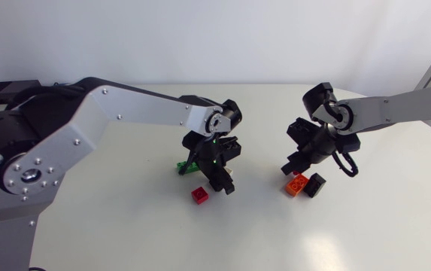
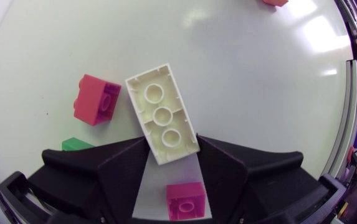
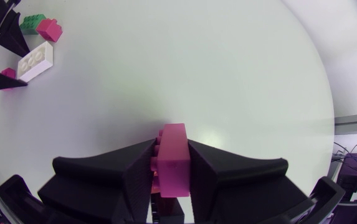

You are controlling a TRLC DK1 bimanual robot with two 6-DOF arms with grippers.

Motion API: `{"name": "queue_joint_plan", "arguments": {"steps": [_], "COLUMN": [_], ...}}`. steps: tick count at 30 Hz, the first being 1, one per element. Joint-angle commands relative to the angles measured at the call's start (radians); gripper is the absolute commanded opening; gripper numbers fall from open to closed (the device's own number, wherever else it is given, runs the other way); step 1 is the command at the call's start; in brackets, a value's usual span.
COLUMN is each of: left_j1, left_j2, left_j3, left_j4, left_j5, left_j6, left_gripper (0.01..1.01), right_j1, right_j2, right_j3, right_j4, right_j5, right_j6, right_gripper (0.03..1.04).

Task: Sort duplo bricks by size, large to the right and small to the left

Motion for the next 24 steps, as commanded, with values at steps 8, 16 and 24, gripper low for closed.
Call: {"name": "queue_joint_plan", "arguments": {"steps": [8,16,24], "left_j1": [0.016,0.016,0.020], "left_j2": [0.040,0.076,-0.036], "left_j3": [0.054,0.095,0.009], "left_j4": [-0.027,-0.059,-0.044], "left_j5": [0.011,0.011,0.040], "left_j6": [-0.033,-0.046,-0.023], "left_gripper": [0.461,0.289,0.277], "right_j1": [0.003,0.000,-0.007], "right_j2": [-0.017,-0.020,-0.079], "right_j3": [-0.036,-0.036,-0.036], "right_j4": [0.010,0.008,-0.019], "right_j5": [0.000,-0.001,-0.021], "right_j6": [0.005,0.005,0.005], "right_gripper": [0.30,0.40,0.91]}}
